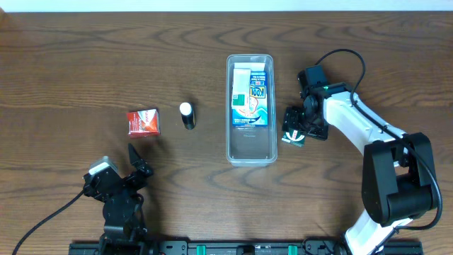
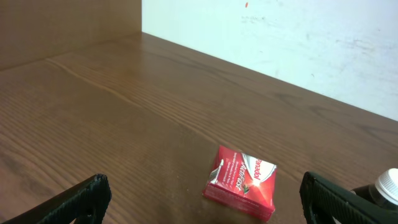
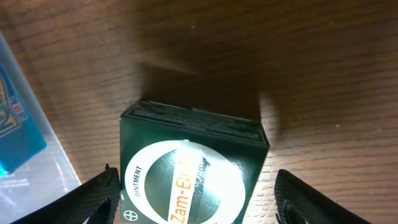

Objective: Pack container
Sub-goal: 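Lower the right gripper onto the green round-logo box and grasp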

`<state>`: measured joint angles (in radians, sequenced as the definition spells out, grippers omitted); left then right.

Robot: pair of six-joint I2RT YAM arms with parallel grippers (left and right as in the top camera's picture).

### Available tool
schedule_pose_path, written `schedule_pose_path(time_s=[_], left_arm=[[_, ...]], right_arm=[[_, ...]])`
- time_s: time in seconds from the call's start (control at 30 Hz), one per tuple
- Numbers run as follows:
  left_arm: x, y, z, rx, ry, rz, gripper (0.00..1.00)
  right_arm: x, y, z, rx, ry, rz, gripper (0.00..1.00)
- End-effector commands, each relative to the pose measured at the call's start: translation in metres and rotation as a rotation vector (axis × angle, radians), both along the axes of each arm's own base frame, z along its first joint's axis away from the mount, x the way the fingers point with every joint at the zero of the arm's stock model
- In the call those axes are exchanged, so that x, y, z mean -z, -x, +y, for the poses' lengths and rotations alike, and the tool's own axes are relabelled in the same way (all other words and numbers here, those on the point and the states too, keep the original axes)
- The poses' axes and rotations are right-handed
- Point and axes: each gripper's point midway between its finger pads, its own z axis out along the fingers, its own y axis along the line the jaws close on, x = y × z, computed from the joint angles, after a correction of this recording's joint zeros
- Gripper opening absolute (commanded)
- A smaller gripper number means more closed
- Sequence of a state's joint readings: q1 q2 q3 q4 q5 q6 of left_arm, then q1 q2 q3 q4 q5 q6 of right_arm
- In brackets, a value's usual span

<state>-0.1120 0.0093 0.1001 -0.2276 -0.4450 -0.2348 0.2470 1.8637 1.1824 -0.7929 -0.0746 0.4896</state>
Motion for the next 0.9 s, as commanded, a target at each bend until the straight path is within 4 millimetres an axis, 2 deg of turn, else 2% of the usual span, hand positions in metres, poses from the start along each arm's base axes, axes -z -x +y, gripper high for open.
schedule_pose_path(time_s=[0.0,0.37,0.53,0.6,0.7,0.77,0.87], left_arm=[[0.011,0.001,0.003,-0.016,-0.011,0.026,0.98],[0.011,0.001,0.003,-0.016,-0.011,0.026,0.98],[0.011,0.001,0.003,-0.016,-0.011,0.026,0.98],[0.011,0.001,0.003,-0.016,-0.011,0.026,0.98],[0.011,0.001,0.003,-0.016,-0.011,0.026,0.98],[0.011,0.001,0.003,-0.016,-0.011,0.026,0.98],[0.011,0.001,0.003,-0.016,-0.011,0.026,0.98]], right_arm=[[0.006,0.002,-0.006,0.007,0.052,0.009,0.75],[0.021,0.01,-0.008,0.006,0.065,0.064,0.7],[0.02,0.01,-0.01,0.008,0.072,0.066,0.57],[0.019,0.008,-0.015,0.01,0.095,0.056,0.56],[0.01,0.004,-0.018,-0.01,0.113,0.036,0.55],[-0.006,-0.001,-0.017,-0.031,0.108,0.004,0.54],[-0.039,-0.01,-0.011,-0.074,0.092,-0.076,0.54]])
